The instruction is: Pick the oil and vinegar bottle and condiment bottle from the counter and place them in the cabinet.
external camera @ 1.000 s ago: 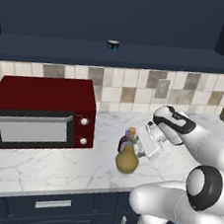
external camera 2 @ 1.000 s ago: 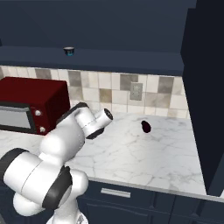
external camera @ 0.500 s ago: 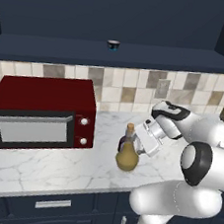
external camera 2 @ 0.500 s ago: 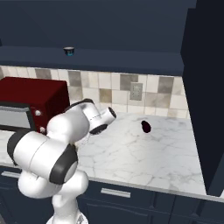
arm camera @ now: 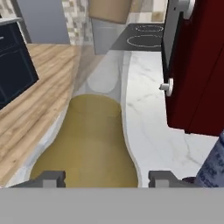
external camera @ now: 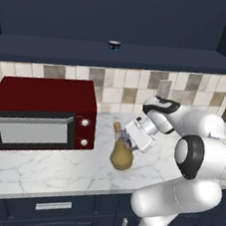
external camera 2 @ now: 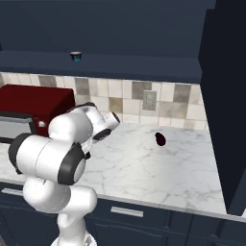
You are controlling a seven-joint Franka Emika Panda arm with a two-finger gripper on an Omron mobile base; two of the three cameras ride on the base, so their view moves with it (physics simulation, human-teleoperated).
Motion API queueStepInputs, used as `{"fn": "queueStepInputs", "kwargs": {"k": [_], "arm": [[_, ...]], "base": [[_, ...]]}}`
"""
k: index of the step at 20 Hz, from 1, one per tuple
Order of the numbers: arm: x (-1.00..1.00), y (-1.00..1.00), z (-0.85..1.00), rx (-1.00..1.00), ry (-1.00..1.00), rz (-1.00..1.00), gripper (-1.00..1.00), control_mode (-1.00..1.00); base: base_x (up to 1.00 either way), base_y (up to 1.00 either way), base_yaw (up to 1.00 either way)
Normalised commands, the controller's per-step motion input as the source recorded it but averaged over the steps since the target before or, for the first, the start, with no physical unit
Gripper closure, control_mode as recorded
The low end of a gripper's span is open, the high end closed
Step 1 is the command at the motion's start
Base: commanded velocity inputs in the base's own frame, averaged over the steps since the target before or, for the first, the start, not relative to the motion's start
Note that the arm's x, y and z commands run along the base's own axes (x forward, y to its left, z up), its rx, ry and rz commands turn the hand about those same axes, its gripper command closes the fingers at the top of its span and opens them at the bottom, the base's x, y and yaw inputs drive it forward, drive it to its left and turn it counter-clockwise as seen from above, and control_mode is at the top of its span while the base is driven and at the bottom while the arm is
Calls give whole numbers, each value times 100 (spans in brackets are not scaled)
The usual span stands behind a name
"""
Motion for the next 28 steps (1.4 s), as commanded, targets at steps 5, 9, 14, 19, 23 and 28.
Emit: {"fn": "queueStepInputs", "kwargs": {"k": [5,9,14,19,23,28], "arm": [[-26,14,-8,0,-3,-1,100,-100],[-17,0,1,6,-6,-6,100,-100],[-17,-1,31,17,-11,-11,100,-100],[-17,0,70,20,-12,-6,100,-100],[-18,0,69,12,-7,-4,100,-100],[-24,3,52,1,0,-3,100,-100]], "base": [[0,0,0],[0,0,0],[0,0,0],[0,0,0],[0,0,0],[0,0,0]]}}
